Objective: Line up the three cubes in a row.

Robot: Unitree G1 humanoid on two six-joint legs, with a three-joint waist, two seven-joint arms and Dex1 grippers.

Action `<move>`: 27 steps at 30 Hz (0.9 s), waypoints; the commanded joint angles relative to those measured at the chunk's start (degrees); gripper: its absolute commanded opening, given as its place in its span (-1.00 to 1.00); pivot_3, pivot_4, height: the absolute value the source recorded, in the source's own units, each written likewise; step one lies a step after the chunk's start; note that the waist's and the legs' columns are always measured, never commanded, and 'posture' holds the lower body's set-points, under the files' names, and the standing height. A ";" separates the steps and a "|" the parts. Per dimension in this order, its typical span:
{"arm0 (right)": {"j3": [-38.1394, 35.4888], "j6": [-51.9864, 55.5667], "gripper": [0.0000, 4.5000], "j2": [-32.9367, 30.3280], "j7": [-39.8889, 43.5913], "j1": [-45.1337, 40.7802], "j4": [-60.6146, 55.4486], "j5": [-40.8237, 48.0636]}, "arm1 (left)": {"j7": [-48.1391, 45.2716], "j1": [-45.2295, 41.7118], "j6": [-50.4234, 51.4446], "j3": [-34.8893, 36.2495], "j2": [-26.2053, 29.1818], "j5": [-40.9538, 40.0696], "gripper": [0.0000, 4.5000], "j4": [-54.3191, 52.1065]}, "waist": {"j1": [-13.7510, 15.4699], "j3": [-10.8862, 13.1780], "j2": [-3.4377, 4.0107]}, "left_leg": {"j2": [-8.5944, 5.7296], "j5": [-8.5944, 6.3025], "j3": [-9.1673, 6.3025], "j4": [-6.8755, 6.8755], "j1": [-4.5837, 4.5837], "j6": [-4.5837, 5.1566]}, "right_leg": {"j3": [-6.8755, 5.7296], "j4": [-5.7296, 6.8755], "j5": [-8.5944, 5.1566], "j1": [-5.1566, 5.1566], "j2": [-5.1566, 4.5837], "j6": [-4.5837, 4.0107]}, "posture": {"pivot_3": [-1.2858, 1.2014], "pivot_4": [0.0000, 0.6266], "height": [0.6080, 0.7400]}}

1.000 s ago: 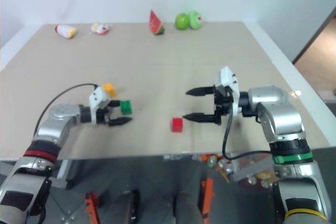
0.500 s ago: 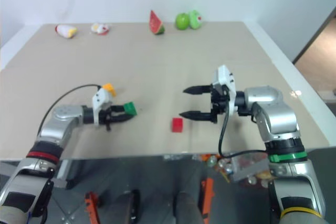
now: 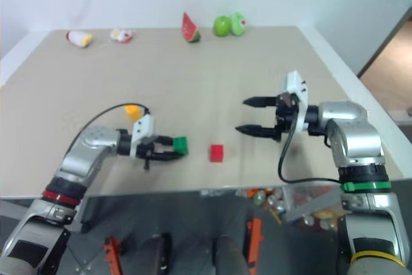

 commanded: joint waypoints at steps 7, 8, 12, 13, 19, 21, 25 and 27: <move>-3.40 1.42 1.00 -0.70 -2.64 2.91 -4.20 1.83 | -1.19 -3.38 -5.03 -2.12 -1.40 2.22 -0.37 7.00 | 0.01 0.00 0.00 | 0.00 0.00 0.12 0.02 0.01 0.02 | 0.15 0.00 0.04 0.00 -0.01 0.07 | 0.03 -0.52 1.00; -3.56 1.59 1.00 -0.80 -2.80 3.07 -4.44 1.89 | -1.01 -3.50 -5.78 -2.16 -1.48 2.63 -0.37 7.98 | 0.02 0.00 0.00 | 0.00 0.00 0.12 0.02 0.00 0.02 | 0.16 0.00 0.04 -0.01 -0.01 0.07 | 0.03 -0.52 1.00; -3.88 2.00 1.00 -1.00 -3.17 3.38 -4.97 1.93 | -1.10 -3.26 -6.29 -1.69 -1.54 2.60 -0.37 9.21 | 0.03 0.00 0.00 | 0.00 0.00 0.12 0.03 0.01 0.02 | 0.16 0.00 0.04 -0.01 0.00 0.08 | 0.03 -0.52 1.00; -3.90 2.05 1.00 -1.01 -3.22 3.39 -5.01 1.93 | -1.20 -3.02 -6.05 -1.59 -1.48 2.34 -0.37 8.90 | 0.03 0.00 0.00 | 0.00 0.00 0.12 0.03 0.00 0.02 | 0.16 0.00 0.04 -0.01 -0.01 0.08 | 0.03 -0.52 1.00; -3.31 1.78 1.00 -0.74 -3.19 2.54 -4.25 1.63 | -1.39 -1.51 -5.32 -1.58 -0.81 2.08 -0.37 7.45 | 0.03 0.00 0.00 | 0.00 0.00 0.13 0.02 0.01 0.02 | 0.17 0.00 0.04 -0.01 -0.01 0.08 | 0.03 -0.52 1.00; -3.01 1.50 1.00 -0.52 -3.10 1.98 -3.71 1.40 | -1.31 -1.19 -5.27 -1.56 -0.70 2.17 -0.37 7.47 | 0.03 0.00 0.00 | 0.00 0.00 0.13 0.03 0.01 0.02 | 0.17 0.00 0.04 -0.02 -0.01 0.08 | 0.03 -0.52 1.00; -2.78 1.20 1.00 -0.26 -3.00 1.46 -3.29 1.20 | -1.23 -0.65 -3.95 -1.25 -0.65 1.59 0.07 7.33 | 0.02 0.00 0.00 | 0.00 0.00 0.13 0.03 0.01 0.02 | 0.18 0.00 0.05 -0.02 -0.01 0.08 | 0.03 -0.52 1.00; -2.76 1.17 1.00 -0.18 -2.95 1.27 -3.27 1.26 | -0.19 -0.45 -4.34 -0.79 -0.69 1.77 0.33 7.58 | 0.03 0.00 0.00 | 0.00 0.00 0.13 0.02 0.01 0.02 | 0.17 0.00 0.04 -0.01 -0.01 0.08 | 0.03 -0.52 1.00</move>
